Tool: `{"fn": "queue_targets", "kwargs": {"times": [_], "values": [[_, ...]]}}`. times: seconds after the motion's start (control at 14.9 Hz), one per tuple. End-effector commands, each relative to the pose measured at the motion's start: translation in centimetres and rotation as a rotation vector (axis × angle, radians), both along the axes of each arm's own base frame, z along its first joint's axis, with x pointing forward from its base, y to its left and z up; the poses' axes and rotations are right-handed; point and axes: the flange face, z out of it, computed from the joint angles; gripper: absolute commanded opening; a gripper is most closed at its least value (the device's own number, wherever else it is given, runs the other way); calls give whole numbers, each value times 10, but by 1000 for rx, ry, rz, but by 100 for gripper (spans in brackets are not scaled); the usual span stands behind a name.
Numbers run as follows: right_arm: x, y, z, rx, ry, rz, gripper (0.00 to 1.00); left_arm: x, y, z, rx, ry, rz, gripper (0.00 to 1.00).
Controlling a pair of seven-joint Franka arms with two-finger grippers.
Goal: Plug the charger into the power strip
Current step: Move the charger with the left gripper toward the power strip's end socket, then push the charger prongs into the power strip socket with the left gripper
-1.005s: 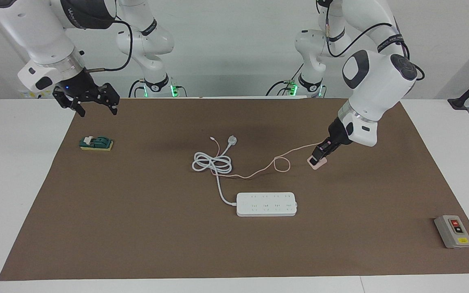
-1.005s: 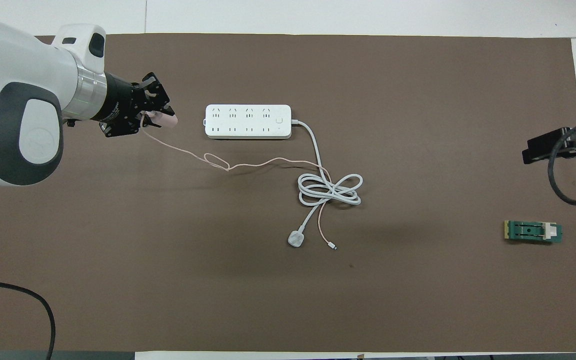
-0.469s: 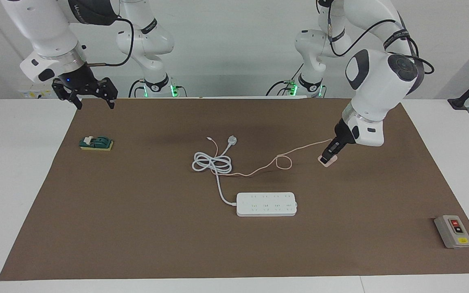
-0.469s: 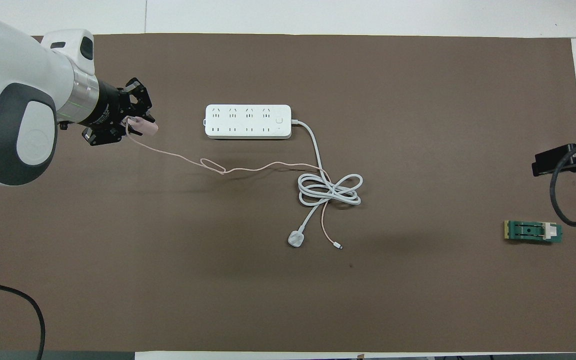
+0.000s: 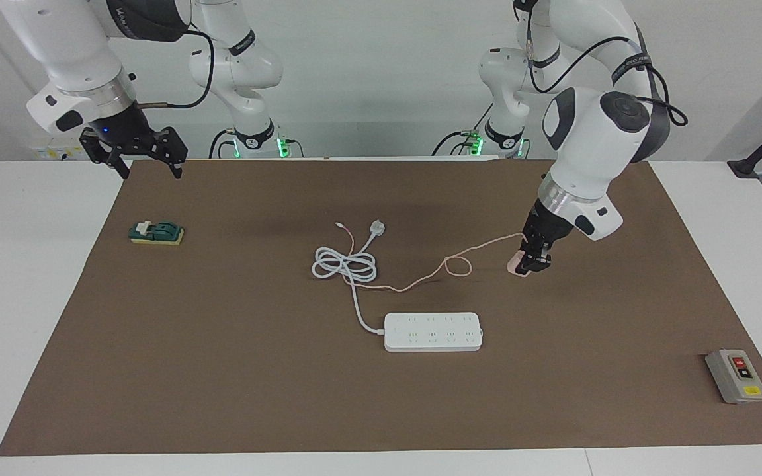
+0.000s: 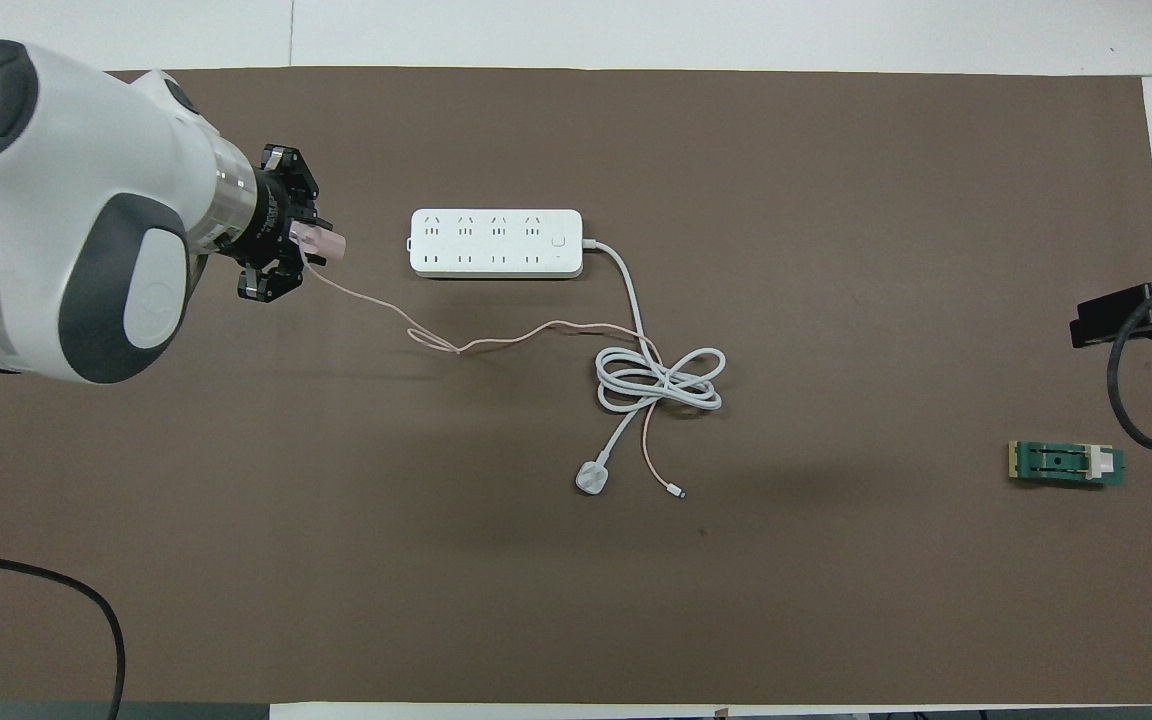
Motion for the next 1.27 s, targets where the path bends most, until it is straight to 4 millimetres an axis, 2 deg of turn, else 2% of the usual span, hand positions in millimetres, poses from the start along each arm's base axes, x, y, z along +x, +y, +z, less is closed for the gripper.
{"fn": "queue_targets", "kwargs": {"times": [0.0, 0.07, 0.13, 0.2, 0.33, 0.54, 0.6, 0.67, 1.21], "values": [[-2, 0, 2, -13, -10, 19, 100, 7, -32, -19, 35, -23, 131, 0], [-2, 0, 2, -12, -10, 21, 100, 3, -46, -29, 43, 3, 145, 0], [-2, 0, 2, -12, -7, 22, 100, 7, -61, -38, 69, 34, 193, 0], [-2, 0, 2, -12, -8, 24, 100, 22, -73, -53, 119, 74, 271, 0], [-2, 0, 3, -12, -11, 25, 100, 40, -87, -62, 122, 78, 321, 0], [-2, 1, 3, -12, -10, 22, 100, 41, -93, -76, 131, 88, 337, 0], [-2, 1, 3, -12, -10, 22, 100, 42, -97, -86, 139, 96, 333, 0], [-2, 1, 3, -12, -10, 22, 100, 46, -100, -85, 134, 88, 331, 0], [-3, 5, 3, -13, -11, 27, 100, 47, -100, -109, 163, 106, 325, 0]]}}
